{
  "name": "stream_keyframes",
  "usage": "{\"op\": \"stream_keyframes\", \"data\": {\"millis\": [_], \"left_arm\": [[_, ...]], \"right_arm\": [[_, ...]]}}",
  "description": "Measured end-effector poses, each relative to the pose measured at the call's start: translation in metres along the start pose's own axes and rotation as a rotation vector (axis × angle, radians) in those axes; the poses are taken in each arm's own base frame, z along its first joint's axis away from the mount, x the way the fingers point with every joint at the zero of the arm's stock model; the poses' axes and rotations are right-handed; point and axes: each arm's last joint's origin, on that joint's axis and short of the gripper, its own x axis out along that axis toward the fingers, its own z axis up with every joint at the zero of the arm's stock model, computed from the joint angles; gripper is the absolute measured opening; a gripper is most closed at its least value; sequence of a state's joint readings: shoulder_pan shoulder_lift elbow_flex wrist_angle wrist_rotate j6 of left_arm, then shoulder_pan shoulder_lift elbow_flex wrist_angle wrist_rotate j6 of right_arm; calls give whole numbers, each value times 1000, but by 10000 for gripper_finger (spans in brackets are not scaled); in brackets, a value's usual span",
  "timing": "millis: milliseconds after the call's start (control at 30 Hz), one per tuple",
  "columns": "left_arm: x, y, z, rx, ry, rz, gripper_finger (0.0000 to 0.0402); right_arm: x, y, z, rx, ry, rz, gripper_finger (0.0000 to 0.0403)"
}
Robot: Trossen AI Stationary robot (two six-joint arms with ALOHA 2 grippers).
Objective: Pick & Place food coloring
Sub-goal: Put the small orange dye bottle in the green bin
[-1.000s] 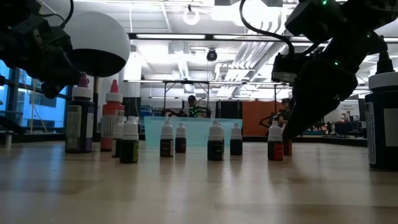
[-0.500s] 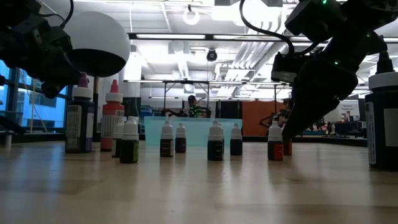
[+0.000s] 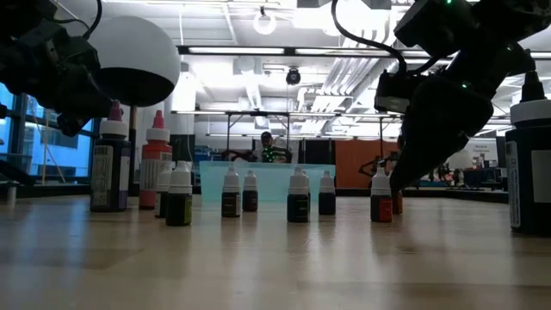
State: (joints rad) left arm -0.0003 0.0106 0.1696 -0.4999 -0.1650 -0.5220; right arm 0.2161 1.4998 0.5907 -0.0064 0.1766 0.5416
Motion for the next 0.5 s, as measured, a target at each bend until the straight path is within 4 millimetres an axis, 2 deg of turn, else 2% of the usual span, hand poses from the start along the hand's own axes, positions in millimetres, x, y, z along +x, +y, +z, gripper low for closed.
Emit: {"op": "stream_keyframes", "data": {"millis": [300, 500], "left_arm": [[0, 0, 0, 0, 0, 0, 0], [0, 0, 0, 0, 0, 0, 0]], "right_arm": [[-2, 6, 11, -12, -41, 4, 77], [-8, 14, 32, -41, -83, 12, 76]]}}
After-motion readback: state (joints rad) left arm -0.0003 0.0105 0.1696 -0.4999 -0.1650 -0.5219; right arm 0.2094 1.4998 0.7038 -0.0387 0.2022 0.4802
